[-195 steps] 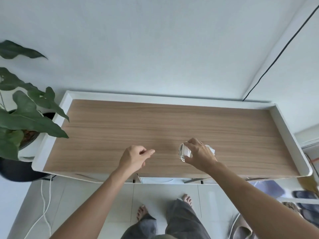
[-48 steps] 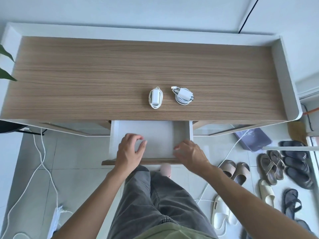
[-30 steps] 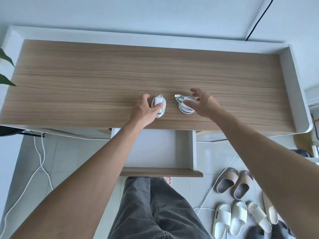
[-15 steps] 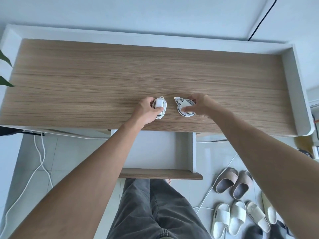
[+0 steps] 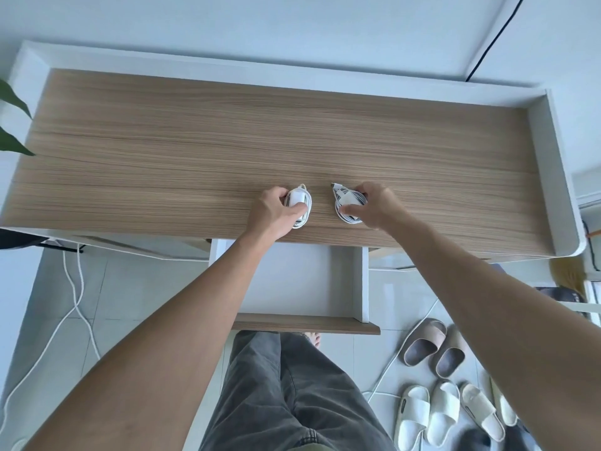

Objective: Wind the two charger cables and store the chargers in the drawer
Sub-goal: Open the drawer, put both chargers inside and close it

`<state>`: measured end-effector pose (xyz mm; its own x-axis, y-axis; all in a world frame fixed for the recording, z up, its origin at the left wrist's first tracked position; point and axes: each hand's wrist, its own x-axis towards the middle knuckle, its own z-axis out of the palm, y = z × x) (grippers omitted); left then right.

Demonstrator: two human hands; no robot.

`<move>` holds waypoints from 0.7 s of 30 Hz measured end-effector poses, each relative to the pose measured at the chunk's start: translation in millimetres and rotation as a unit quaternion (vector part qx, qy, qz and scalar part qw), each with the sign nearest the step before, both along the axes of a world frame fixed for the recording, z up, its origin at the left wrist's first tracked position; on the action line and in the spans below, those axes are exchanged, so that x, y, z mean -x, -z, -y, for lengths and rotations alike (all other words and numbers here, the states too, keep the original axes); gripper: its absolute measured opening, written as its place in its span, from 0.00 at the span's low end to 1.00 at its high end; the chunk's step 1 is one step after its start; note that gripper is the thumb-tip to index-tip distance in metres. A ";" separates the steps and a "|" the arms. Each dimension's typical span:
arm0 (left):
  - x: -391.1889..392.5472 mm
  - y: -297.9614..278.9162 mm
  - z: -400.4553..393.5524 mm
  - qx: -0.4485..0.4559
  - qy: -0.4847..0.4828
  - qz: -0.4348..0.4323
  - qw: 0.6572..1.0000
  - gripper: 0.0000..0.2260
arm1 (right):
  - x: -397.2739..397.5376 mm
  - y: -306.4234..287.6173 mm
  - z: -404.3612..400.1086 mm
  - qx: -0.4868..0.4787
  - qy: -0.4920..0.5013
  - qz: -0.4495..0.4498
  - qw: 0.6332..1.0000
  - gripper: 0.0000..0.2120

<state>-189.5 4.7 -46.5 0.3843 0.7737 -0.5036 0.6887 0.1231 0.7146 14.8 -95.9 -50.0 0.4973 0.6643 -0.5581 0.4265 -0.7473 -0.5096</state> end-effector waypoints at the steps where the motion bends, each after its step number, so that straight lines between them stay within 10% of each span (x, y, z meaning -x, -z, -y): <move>1: 3.7 -1.6 2.0 0.003 -0.012 0.006 1.000 0.19 | 2.7 0.8 3.7 -0.006 0.008 -0.003 1.000 0.28; 10: 63.8 0.1 31.7 0.069 -0.051 0.088 0.992 0.14 | 56.0 -0.3 56.5 -0.082 0.063 -0.082 0.991 0.24; 21: 131.9 54.0 75.8 0.105 0.031 -0.021 0.994 0.16 | 117.3 50.5 105.9 0.003 0.052 -0.160 0.986 0.24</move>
<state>-321.4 -71.0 -100.5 0.4037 0.6256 -0.6676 0.7284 0.2217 0.6483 -102.5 -201.9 -100.5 0.3603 0.6153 -0.7011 0.1652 -0.7818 -0.6013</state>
